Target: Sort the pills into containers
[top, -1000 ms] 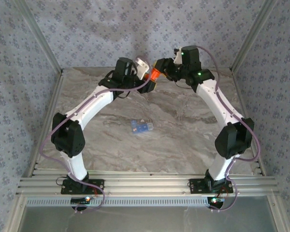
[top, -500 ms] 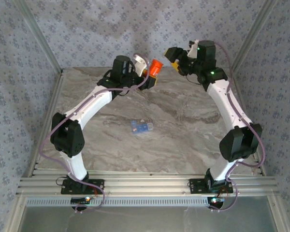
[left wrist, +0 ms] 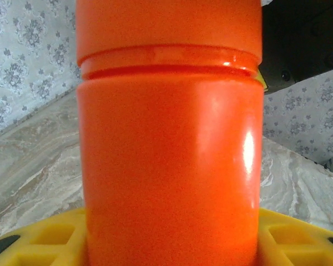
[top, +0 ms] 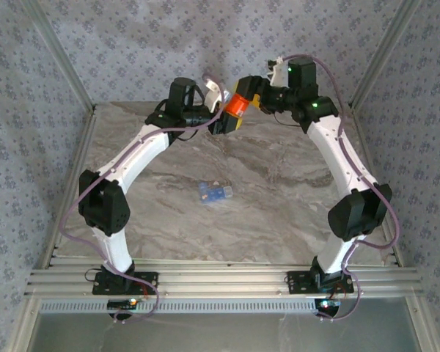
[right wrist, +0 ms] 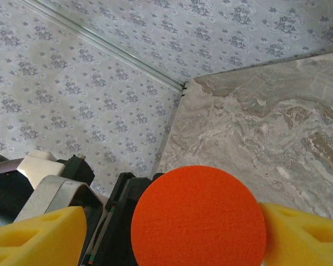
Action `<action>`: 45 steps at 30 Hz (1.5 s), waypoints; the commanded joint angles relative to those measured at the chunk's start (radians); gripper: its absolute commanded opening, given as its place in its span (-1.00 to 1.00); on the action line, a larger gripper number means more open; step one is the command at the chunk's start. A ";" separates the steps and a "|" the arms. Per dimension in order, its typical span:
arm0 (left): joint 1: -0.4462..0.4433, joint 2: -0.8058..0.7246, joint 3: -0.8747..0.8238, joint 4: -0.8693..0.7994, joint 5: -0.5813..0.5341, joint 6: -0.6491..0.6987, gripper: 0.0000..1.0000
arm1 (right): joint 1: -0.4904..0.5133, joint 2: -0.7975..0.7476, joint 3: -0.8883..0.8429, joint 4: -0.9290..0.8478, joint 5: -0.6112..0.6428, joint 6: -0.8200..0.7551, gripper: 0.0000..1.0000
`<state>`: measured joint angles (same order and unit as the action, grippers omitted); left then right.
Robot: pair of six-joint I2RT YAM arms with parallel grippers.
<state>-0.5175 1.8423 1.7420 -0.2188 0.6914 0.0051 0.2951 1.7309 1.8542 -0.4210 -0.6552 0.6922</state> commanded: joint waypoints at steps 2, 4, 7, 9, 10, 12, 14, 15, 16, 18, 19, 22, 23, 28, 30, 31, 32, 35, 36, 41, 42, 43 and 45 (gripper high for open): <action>-0.002 -0.006 0.029 0.012 0.042 -0.011 -1.00 | 0.007 0.009 0.027 -0.027 -0.022 -0.030 0.55; -0.003 -0.009 0.023 0.013 0.042 -0.011 -1.00 | 0.008 0.009 0.024 -0.027 -0.021 -0.030 0.49; -0.004 -0.014 0.018 0.018 0.043 -0.013 -1.00 | 0.012 0.014 0.023 -0.028 -0.027 -0.026 0.42; -0.003 -0.015 0.016 0.019 0.045 -0.014 -1.00 | 0.015 0.017 0.024 -0.030 -0.035 -0.026 0.41; -0.003 -0.016 0.017 0.019 0.046 -0.014 -1.00 | 0.018 0.015 0.021 -0.033 -0.033 -0.028 0.39; -0.003 -0.017 0.016 0.020 0.048 -0.014 -1.00 | 0.019 0.015 0.016 -0.029 -0.034 -0.027 0.27; -0.004 -0.018 0.014 0.019 0.050 -0.014 -1.00 | 0.019 0.014 0.012 -0.023 -0.032 -0.022 0.11; -0.004 -0.018 0.015 0.019 0.050 -0.013 -1.00 | 0.019 0.014 0.012 -0.020 -0.032 -0.019 0.04; -0.005 -0.019 0.014 0.019 0.051 -0.014 -1.00 | 0.019 0.015 0.010 -0.017 -0.033 -0.016 -0.03; -0.005 -0.018 0.013 0.021 0.051 -0.015 -1.00 | 0.021 0.017 0.007 -0.011 -0.035 -0.010 -0.11; -0.005 -0.017 0.014 0.021 0.054 -0.015 -1.00 | 0.021 0.017 0.006 -0.007 -0.037 -0.007 -0.15; -0.005 -0.017 0.015 0.022 0.059 -0.015 -1.00 | 0.026 0.016 -0.001 -0.003 -0.040 -0.008 -0.02; -0.005 -0.017 0.015 0.021 0.058 -0.016 -1.00 | 0.027 0.013 -0.004 -0.010 -0.033 -0.010 0.17; -0.005 -0.015 0.019 0.021 0.062 -0.017 -1.00 | 0.010 0.001 -0.026 -0.001 -0.018 0.002 0.48; -0.006 -0.014 0.021 0.022 0.067 -0.017 -1.00 | 0.005 0.001 -0.025 0.013 -0.018 0.011 0.47; -0.005 -0.013 0.021 0.021 0.067 -0.019 -1.00 | 0.002 0.002 -0.025 0.020 -0.020 0.013 0.44; -0.005 -0.012 0.021 0.021 0.067 -0.020 -1.00 | 0.002 0.004 -0.024 0.024 -0.023 0.016 0.39; -0.005 -0.012 0.021 0.021 0.068 -0.019 -1.00 | 0.002 0.007 -0.025 0.036 -0.034 0.019 0.16; -0.005 -0.012 0.023 0.020 0.068 -0.020 -1.00 | 0.002 0.007 -0.027 0.039 -0.036 0.021 0.07; -0.007 -0.008 0.023 0.016 0.060 -0.018 -1.00 | 0.009 -0.003 -0.051 0.074 -0.039 0.052 -0.23; -0.007 -0.006 0.024 0.014 0.055 -0.016 -0.99 | 0.015 -0.008 -0.056 0.078 -0.031 0.057 -0.25; -0.007 -0.006 0.024 0.012 0.046 -0.015 -0.90 | 0.021 -0.011 -0.059 0.078 -0.019 0.059 -0.26; -0.009 -0.006 0.023 0.009 0.023 -0.013 -0.51 | 0.030 -0.022 -0.066 0.074 0.016 0.058 -0.32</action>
<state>-0.5171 1.8420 1.7420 -0.2436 0.7105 -0.0204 0.3035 1.7374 1.7985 -0.3805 -0.6529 0.6987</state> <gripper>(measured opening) 0.517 0.476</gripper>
